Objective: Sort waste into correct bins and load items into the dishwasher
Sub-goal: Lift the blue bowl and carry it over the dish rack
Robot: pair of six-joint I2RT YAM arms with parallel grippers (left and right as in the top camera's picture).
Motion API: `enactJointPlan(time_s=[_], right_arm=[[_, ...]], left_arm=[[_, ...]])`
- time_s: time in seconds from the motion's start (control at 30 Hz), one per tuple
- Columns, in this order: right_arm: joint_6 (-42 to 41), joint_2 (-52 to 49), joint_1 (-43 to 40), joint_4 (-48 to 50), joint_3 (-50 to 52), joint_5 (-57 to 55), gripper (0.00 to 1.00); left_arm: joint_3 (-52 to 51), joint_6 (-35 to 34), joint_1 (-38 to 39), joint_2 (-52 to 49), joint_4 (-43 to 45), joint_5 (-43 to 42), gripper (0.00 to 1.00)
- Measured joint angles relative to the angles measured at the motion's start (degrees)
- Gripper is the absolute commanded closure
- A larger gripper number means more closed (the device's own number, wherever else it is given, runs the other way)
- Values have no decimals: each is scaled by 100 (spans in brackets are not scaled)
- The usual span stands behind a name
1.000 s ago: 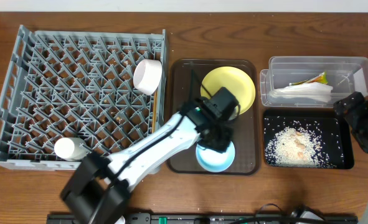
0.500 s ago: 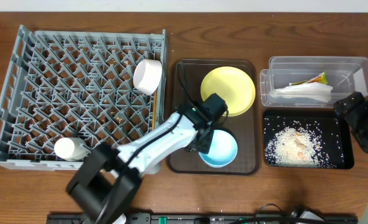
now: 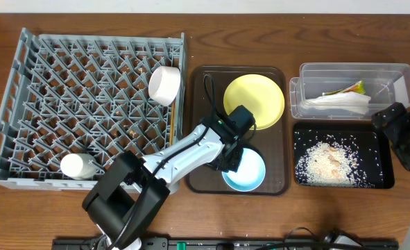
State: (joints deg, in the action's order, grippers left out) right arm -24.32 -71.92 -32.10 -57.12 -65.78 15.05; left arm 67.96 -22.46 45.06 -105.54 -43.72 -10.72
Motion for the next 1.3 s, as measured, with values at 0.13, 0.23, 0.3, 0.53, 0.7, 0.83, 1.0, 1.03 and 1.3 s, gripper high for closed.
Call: enactJointPlan(time_s=[0.13,0.23,0.3,0.53,0.7,0.83,1.0,1.03,1.3], right_arm=[[0,0,0,0,0,0,1],[0,-2,0,0,0,0,1],[0,-2,0,0,0,0,1],[0,-2,0,0,0,0,1],[0,-2,0,0,0,0,1],[0,0,0,2,0,0,1],[0,-2,0,2,0,0,1],[-2,0,0,2,0,0,1],[-2,0,0,0,0,0,1]], left_arm=[[144,-90,-9,168,-695,501,93],[501,-280,-72,669,-1327,1307,93],[796,-402,-140,1169,-1694,1928,93],[1174,-614,-315,2732,-2896,4721,92],[1097,-1008,-619,2636,-3762,6356,92],[957,-1364,-1038,2273,-3792,6929,92],[935,-1661,-1388,1469,-3738,7294,93],[931,-1692,-1399,1307,-3724,7337,92],[918,-2055,-1287,175,-3825,7545,92]])
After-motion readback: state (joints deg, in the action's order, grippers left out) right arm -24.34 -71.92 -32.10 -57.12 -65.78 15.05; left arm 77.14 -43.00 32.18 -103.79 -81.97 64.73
